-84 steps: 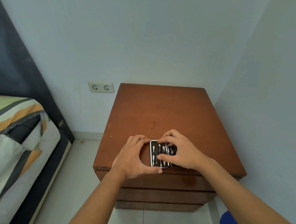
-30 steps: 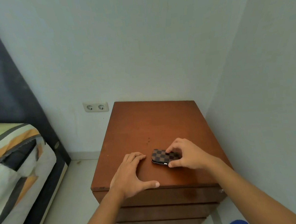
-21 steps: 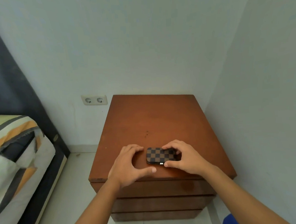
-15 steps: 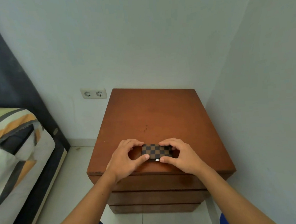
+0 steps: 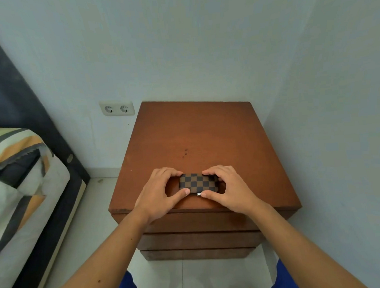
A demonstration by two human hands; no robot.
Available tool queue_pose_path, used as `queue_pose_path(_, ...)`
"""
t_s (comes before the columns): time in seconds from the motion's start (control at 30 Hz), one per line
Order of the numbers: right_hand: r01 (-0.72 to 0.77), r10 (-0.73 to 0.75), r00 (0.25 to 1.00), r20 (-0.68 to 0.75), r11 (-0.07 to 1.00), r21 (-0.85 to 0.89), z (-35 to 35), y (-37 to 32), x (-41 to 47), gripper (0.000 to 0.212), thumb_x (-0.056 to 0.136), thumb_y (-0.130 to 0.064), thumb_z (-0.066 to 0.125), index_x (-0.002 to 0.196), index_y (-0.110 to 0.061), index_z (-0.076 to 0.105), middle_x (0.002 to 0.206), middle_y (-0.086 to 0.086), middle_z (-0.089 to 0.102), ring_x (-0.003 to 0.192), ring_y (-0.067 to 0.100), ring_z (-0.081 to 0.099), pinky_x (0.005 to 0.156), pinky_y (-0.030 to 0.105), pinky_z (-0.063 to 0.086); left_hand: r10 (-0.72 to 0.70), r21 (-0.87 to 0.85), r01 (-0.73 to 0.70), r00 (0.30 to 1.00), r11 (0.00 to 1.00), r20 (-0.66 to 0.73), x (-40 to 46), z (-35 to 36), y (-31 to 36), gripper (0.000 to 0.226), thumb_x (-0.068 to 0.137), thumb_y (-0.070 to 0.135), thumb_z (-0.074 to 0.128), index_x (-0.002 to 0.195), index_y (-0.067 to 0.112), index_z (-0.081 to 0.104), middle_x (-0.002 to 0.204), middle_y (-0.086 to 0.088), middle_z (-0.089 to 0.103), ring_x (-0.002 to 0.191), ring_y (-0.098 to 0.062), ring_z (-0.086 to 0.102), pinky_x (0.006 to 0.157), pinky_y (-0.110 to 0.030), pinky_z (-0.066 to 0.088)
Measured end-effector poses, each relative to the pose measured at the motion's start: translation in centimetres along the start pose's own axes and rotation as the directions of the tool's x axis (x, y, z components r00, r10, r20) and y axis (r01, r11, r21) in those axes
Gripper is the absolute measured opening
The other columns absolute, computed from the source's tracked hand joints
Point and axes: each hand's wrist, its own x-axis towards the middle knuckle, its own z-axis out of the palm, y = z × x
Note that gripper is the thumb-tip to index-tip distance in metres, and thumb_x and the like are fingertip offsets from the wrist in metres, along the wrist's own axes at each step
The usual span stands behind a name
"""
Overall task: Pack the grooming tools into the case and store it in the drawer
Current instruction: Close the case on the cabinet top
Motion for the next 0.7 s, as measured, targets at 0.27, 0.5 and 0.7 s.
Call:
queue_pose_path(0.27, -0.01, 0.01, 1.0, -0.004, 1.0, -0.01, 0.0, -0.2, -0.4, 0.056, 0.087, -0.047, 0.08, 0.137, -0.03, 0.061, 0.134, -0.016, 0.057, 0.127, 0.006, 0.044, 0.107, 0.03, 0.048, -0.024, 0.003, 0.024, 1.0, 1.0, -0.006, -0.2, 0.1, 0.2, 0.05, 0.09, 0.053, 0.079, 0.133, 0.035, 0.06, 0.133, 0.018, 0.055, 0.127, 0.0, 0.045, 0.107, -0.028, 0.046)
queue_pose_path(0.5, -0.027, 0.027, 1.0, -0.009, 1.0, -0.01, -0.3, -0.6, -0.9, 0.064, 0.087, -0.051, 0.078, 0.143, -0.032, 0.055, 0.142, -0.016, 0.052, 0.132, 0.005, 0.044, 0.113, 0.036, 0.046, -0.035, 0.039, 0.034, 0.999, 0.999, 0.041, -0.7, -0.4, 0.9, 0.059, 0.092, 0.06, 0.072, 0.142, 0.035, 0.053, 0.141, 0.017, 0.051, 0.129, 0.002, 0.043, 0.113, -0.029, 0.046)
queue_pose_path(0.7, -0.072, 0.073, 0.997, 0.003, 0.996, -0.048, -0.6, -0.7, -2.9, 0.08, 0.088, -0.052, 0.077, 0.156, -0.03, 0.042, 0.159, -0.013, 0.042, 0.147, 0.004, 0.035, 0.123, 0.03, 0.033, -0.039, 0.033, 0.037, 0.997, 0.999, 0.071, -2.5, -0.6, 1.4, 0.075, 0.091, 0.067, 0.067, 0.153, 0.034, 0.042, 0.156, 0.013, 0.042, 0.138, 0.0, 0.039, 0.114, -0.021, 0.038)
